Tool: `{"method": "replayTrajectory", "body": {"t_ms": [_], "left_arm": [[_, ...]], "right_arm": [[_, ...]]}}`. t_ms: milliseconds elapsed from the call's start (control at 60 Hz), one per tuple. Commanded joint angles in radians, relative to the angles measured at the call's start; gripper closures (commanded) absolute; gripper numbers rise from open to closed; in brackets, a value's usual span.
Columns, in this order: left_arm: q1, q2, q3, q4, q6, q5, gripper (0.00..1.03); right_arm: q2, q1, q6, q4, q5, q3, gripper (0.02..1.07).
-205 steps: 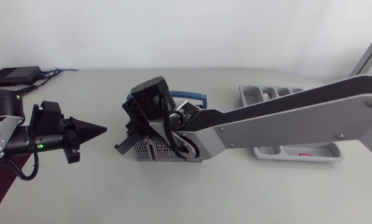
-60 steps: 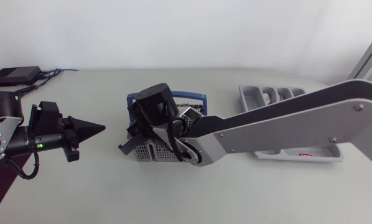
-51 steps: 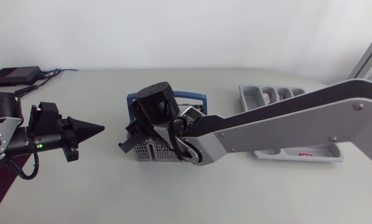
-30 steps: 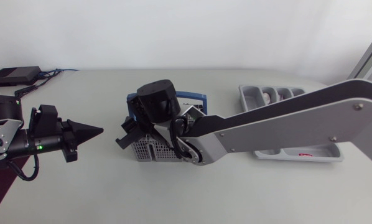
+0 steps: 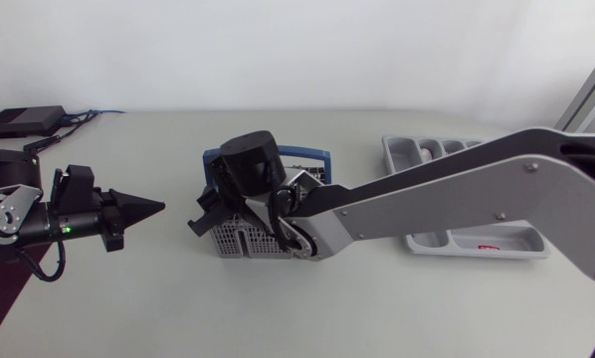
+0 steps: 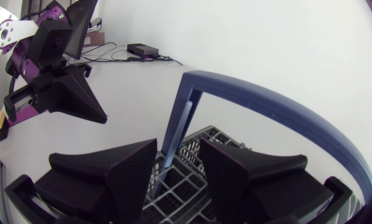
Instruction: Unload the cutlery basket into the drawer organizer.
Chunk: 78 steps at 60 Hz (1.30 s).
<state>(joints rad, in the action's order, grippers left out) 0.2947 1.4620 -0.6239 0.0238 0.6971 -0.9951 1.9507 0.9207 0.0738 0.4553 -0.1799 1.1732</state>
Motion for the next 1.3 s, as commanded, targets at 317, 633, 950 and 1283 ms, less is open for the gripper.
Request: {"method": "replayTrajectory", "body": {"t_ms": [317, 633, 950, 1283], "left_arm": [[0.011, 0.046, -0.043, -0.007, 0.035, -0.020, 0.87], [0.009, 0.031, -0.037, -0.002, 0.033, -0.020, 0.87], [0.001, 0.020, -0.028, -0.001, 0.033, -0.020, 0.87], [-0.005, 0.000, -0.020, 0.001, 0.028, -0.020, 0.87]], "right_arm": [[0.039, -0.017, -0.020, -0.001, 0.033, 0.054, 1.01], [-0.015, -0.010, -0.019, -0.010, 0.036, 0.023, 1.01], [-0.055, -0.006, 0.000, -0.001, 0.033, -0.020, 1.01], [-0.062, -0.006, 0.009, -0.023, 0.039, -0.029, 1.01]]}}
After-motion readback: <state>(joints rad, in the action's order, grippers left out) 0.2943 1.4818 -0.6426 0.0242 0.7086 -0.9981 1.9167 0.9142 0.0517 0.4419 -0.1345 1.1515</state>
